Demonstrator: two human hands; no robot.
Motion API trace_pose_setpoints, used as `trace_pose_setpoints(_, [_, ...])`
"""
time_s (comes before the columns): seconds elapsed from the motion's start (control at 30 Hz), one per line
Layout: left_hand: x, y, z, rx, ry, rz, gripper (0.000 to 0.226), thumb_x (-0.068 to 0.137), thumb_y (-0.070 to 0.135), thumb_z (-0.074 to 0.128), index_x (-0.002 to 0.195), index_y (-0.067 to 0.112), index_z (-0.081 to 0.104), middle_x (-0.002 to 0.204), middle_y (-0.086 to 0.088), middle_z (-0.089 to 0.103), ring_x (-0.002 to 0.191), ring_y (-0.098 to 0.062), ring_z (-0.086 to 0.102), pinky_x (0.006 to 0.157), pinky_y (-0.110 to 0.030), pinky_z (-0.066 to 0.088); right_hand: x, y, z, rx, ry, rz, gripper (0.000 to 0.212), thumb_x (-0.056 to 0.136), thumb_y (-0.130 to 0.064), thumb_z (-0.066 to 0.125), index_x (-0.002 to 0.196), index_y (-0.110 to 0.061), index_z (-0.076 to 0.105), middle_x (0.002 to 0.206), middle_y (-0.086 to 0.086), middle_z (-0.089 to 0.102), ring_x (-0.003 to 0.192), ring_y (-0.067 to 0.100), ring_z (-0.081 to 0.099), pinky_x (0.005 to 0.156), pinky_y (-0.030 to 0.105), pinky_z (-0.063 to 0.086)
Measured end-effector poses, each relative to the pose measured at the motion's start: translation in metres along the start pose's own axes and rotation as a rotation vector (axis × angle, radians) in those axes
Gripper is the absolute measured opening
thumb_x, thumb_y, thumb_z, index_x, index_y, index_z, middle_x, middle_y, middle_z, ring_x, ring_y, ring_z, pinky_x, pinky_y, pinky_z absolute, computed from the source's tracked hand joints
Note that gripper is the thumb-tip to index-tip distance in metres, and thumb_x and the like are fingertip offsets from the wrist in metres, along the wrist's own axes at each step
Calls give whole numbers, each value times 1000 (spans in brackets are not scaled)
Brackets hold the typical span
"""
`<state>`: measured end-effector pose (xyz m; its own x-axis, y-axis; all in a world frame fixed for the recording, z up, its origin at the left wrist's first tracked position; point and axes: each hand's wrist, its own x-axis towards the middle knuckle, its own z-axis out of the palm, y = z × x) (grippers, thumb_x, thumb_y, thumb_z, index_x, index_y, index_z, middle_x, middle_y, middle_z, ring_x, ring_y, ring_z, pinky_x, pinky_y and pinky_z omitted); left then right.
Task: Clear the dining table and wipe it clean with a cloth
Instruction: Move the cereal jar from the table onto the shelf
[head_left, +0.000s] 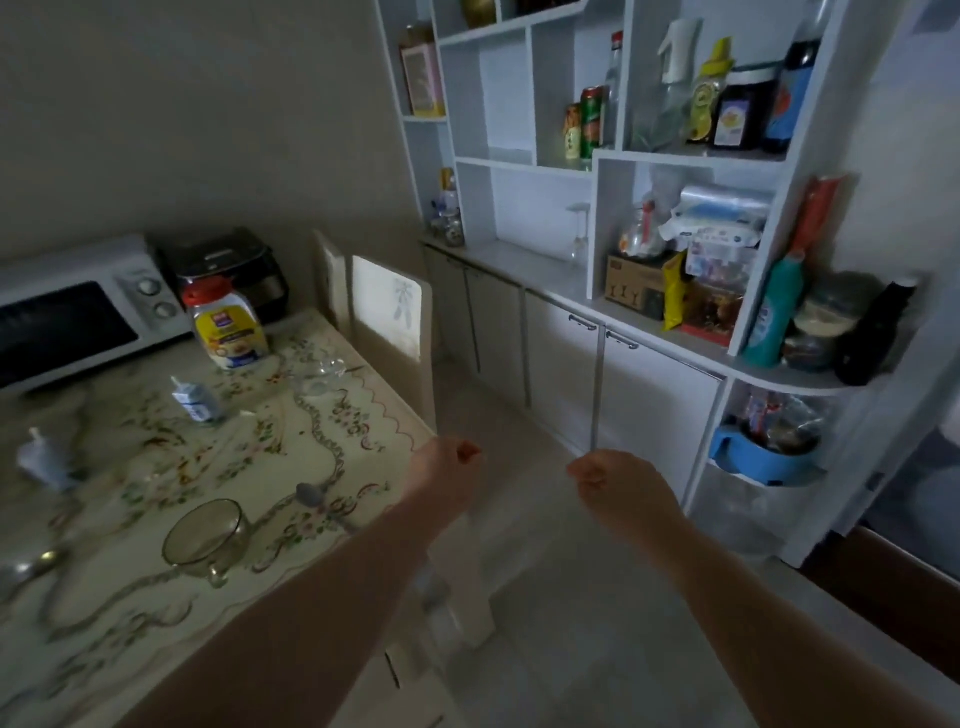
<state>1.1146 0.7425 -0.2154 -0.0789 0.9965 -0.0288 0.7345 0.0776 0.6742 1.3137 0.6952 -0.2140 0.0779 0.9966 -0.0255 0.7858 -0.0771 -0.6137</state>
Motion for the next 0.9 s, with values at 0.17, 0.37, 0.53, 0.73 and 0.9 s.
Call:
trace_pose_setpoints(0.17, [46, -7, 10, -56, 36, -66, 14, 89, 21, 58, 89, 16, 71, 86, -6, 70, 84, -24, 65, 79, -37, 57, 64, 4, 6, -55, -103, -71, 28, 88, -16, 52, 109, -23, 70, 115, 0, 68, 109, 19, 62, 93, 31, 48])
trace_pose_setpoints(0.37, [125, -24, 14, -87, 142, -142, 13, 89, 22, 57, 90, 19, 70, 84, 1, 68, 75, -15, 60, 58, -24, 45, 167, -9, 18, -149, -155, -142, 23, 88, -23, 56, 106, -28, 70, 113, -4, 69, 109, 18, 62, 89, 28, 48])
trace_pose_setpoints(0.53, [187, -35, 13, -79, 169, -219, 12, 92, 25, 57, 91, 20, 68, 82, 3, 66, 76, -16, 60, 57, -24, 41, 247, -33, 25, -125, -163, -192, 25, 87, -20, 54, 101, -31, 71, 108, -11, 70, 105, 14, 63, 89, 27, 49])
trace_pose_setpoints(0.73, [242, -46, -22, -34, 313, -277, 14, 92, 21, 57, 95, 16, 69, 85, 2, 68, 73, -14, 59, 59, -25, 48, 323, -60, 51, -123, -239, -245, 25, 87, -22, 55, 106, -30, 69, 112, -9, 69, 107, 15, 62, 88, 25, 47])
trace_pose_setpoints(0.9, [281, -66, -53, -71, 450, -403, 13, 93, 22, 55, 94, 18, 68, 80, 6, 64, 67, -9, 56, 52, -22, 38, 385, -94, 84, -104, -359, -370, 18, 89, -27, 56, 102, -27, 68, 104, -7, 69, 101, 16, 64, 84, 28, 50])
